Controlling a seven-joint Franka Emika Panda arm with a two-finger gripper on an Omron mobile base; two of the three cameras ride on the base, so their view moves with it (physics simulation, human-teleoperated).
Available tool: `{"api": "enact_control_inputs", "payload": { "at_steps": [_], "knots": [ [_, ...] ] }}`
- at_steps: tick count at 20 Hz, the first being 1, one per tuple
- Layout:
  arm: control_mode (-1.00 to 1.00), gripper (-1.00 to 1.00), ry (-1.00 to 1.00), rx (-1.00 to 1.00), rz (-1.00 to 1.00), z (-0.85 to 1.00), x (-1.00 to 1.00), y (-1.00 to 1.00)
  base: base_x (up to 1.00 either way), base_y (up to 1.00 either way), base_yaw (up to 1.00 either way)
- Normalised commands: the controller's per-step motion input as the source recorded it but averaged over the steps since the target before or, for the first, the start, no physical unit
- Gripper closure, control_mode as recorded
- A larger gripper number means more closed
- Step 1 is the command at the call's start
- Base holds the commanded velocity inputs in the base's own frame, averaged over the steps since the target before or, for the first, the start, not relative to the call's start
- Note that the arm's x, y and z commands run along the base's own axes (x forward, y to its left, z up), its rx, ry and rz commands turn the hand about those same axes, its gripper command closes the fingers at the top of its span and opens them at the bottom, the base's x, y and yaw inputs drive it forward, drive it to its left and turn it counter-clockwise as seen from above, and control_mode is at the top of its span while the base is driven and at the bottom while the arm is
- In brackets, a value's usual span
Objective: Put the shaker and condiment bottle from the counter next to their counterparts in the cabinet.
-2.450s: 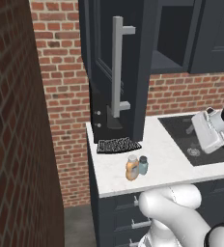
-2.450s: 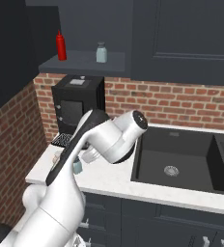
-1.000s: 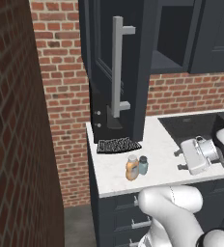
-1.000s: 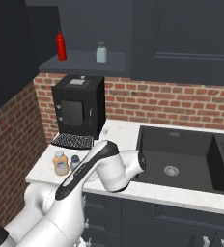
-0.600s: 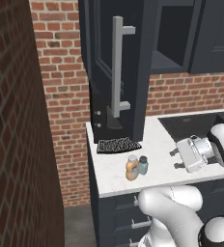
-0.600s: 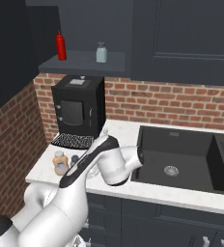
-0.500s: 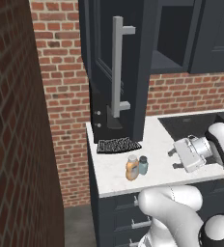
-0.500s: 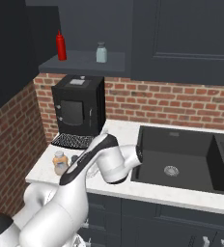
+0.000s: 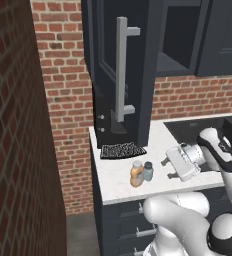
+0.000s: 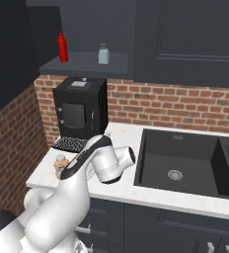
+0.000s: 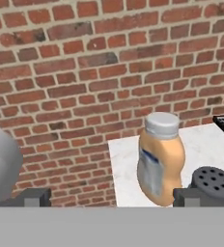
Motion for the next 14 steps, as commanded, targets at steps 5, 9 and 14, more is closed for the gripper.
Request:
{"api": "enact_control_inputs", "payload": {
  "at_steps": [5, 9, 14],
  "knots": [
    [-1.00, -1.00, 0.01, 0.07, 0.01, -0.18, 0.24, 0.05, 0.00, 0.00, 0.00],
    [-1.00, -1.00, 0.07, 0.11, 0.01, -0.06, 0.28, 0.00, 0.00, 0.00, 0.00],
    [-1.00, -1.00, 0.07, 0.11, 0.02, -0.08, 0.28, 0.00, 0.00, 0.00, 0.00]
  ]
}}
